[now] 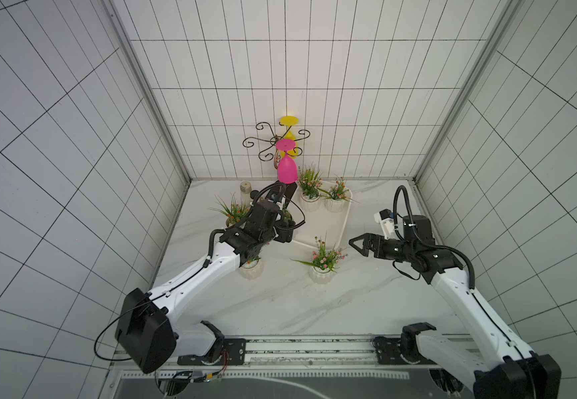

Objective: Put the potted gypsophila into the storage box
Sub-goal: Place the baby's breath potted plant at the storage box.

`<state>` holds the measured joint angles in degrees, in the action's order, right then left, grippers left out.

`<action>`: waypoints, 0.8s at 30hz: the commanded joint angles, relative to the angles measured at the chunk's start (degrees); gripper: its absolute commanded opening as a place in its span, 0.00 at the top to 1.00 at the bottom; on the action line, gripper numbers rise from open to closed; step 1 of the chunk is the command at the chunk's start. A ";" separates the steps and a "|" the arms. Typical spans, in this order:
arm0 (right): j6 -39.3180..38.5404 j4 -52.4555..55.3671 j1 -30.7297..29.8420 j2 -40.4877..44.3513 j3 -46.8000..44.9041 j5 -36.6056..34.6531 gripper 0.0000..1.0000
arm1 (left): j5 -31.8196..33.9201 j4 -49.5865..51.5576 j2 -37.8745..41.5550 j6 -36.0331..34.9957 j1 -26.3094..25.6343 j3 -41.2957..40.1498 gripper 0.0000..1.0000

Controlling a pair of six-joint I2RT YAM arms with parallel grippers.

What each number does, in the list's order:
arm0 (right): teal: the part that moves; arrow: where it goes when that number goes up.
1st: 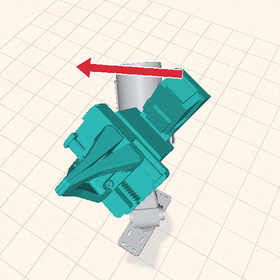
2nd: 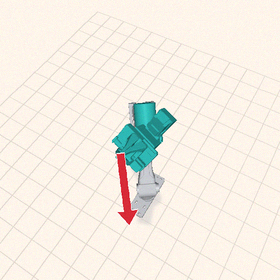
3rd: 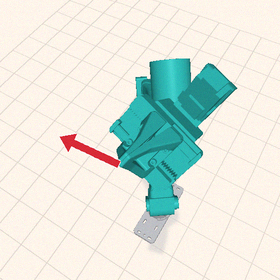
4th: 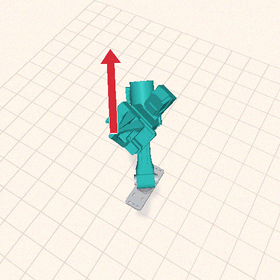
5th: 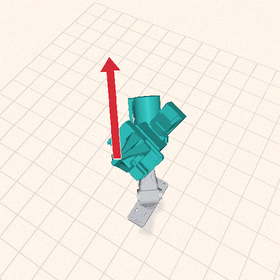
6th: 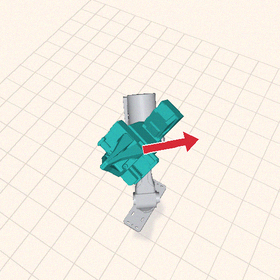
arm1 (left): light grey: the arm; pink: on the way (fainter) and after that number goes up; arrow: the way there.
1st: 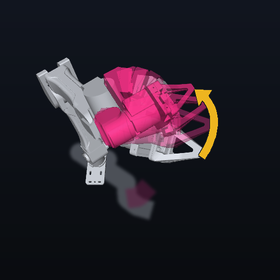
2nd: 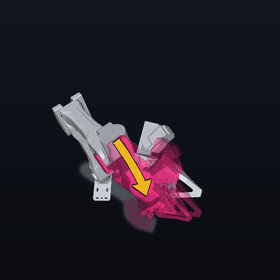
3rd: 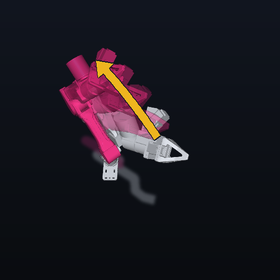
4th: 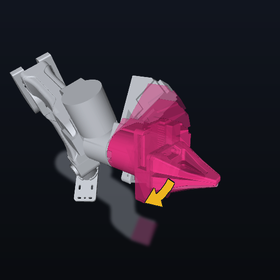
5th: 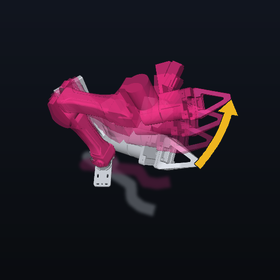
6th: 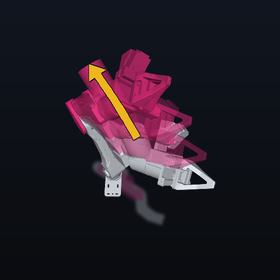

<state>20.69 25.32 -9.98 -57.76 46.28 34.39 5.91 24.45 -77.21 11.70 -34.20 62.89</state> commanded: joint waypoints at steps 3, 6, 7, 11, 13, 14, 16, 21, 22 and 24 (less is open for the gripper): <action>1.04 -2.63 0.85 -1.69 5.30 0.42 0.01 | -2.08 -6.51 -2.76 -1.55 2.00 5.38 0.25; 1.59 -3.64 1.10 -2.77 5.81 0.32 0.01 | -2.55 -6.69 -5.39 -2.25 2.51 7.46 0.25; 1.63 -3.91 1.19 -3.24 6.04 0.24 0.01 | -2.53 -6.68 -6.31 -2.45 2.68 8.12 0.25; 1.81 -4.76 1.36 -4.57 6.75 -0.11 0.01 | -2.73 -7.58 -9.18 -2.72 3.44 9.73 0.26; 1.88 -5.01 1.52 -5.44 7.27 -0.20 0.01 | -2.58 -7.93 -10.71 -3.20 3.58 10.57 0.26; 1.90 -5.18 1.54 -5.74 7.41 -0.20 0.01 | -2.51 -7.92 -11.42 -3.35 3.62 11.07 0.26; 2.02 -5.81 1.51 -6.65 7.59 -0.20 0.01 | -1.74 -8.24 -12.77 -3.80 3.62 11.96 0.26; 2.66 -7.40 1.63 -9.07 7.52 -0.13 0.01 | -1.62 -9.26 -16.19 -5.09 3.67 15.11 0.26; 2.95 -8.14 1.63 -9.49 7.41 -0.11 0.01 | -1.66 -9.38 -16.97 -5.11 3.62 15.66 0.26; 3.26 -9.81 1.58 -9.99 7.40 0.05 0.01 | -1.61 -9.88 -18.37 -5.08 3.64 16.35 0.27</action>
<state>23.24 18.41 -8.86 -67.16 48.31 34.17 3.99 20.40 -94.80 7.86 -30.68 76.03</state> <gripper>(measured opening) 0.994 0.805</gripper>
